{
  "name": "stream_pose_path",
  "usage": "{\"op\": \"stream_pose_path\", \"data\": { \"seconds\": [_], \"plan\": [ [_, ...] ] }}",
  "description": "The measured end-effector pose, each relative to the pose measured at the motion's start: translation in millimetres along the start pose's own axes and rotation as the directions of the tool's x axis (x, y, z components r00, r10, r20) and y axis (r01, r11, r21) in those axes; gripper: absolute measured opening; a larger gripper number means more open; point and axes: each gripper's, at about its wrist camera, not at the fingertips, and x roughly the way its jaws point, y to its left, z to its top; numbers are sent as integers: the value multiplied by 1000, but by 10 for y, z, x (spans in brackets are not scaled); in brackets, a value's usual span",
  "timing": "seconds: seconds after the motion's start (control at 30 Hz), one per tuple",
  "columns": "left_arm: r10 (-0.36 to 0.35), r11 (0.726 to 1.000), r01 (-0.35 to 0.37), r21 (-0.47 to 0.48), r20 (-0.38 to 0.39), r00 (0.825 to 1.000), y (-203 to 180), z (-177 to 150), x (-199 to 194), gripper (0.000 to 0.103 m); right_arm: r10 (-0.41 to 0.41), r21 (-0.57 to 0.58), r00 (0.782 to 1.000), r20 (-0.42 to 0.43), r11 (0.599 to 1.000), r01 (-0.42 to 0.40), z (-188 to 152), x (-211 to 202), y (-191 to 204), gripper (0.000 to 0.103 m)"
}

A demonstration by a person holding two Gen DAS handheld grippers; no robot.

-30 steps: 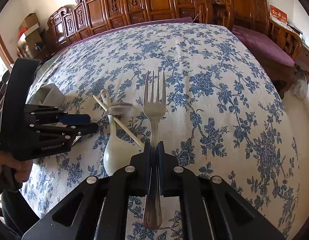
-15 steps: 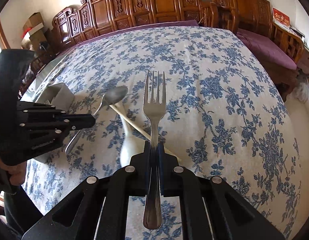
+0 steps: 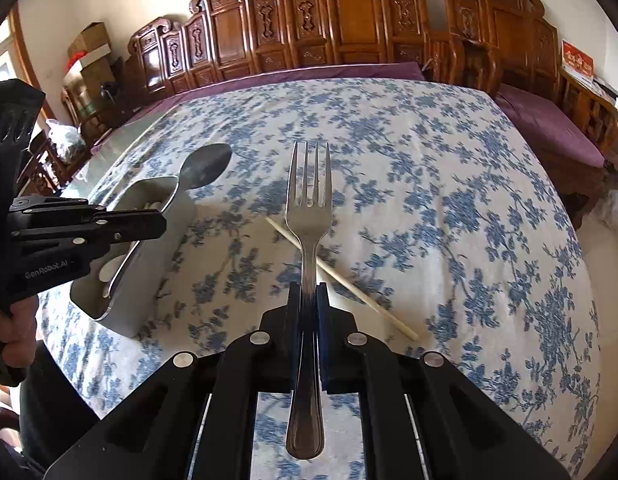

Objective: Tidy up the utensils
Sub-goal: 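Grasp a metal knife with the left gripper while the right gripper holds the fork, then carry the metal knife into the grey tray and open the left gripper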

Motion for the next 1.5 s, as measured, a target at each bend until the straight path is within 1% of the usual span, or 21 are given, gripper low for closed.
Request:
{"op": "stream_pose_path", "data": {
  "seconds": [0.17,0.33,0.53,0.7,0.87,1.03,1.37,1.5],
  "plan": [
    [16,1000,-16,-27,16,1000,169,-102,-187,1,19,-23,1000,2,1000,-19,50,14,204,9],
    [33,998,-32,-52,24,999,335,-200,-291,1,35,-45,999,1,998,-35,70,29,388,9],
    [54,994,-51,-98,27,998,569,-328,-356,1,46,-57,999,-10,997,-46,46,54,513,9],
    [79,987,-77,-141,10,997,803,-432,-338,1,53,-60,998,-20,997,-54,16,87,564,9],
    [102,977,-104,-185,-18,995,1002,-531,-256,1,63,-57,998,-29,996,-64,-1,123,583,9],
    [108,967,-117,-224,-53,993,1125,-617,-111,1,70,-59,997,-39,996,-72,-17,143,597,9],
    [93,956,-120,-269,-112,989,1225,-595,219,1,92,-62,994,-53,994,-95,-31,190,668,9],
    [95,954,-125,-273,-123,988,1218,-572,302,1,99,-68,993,-58,992,-103,-28,203,694,9]
  ]
}}
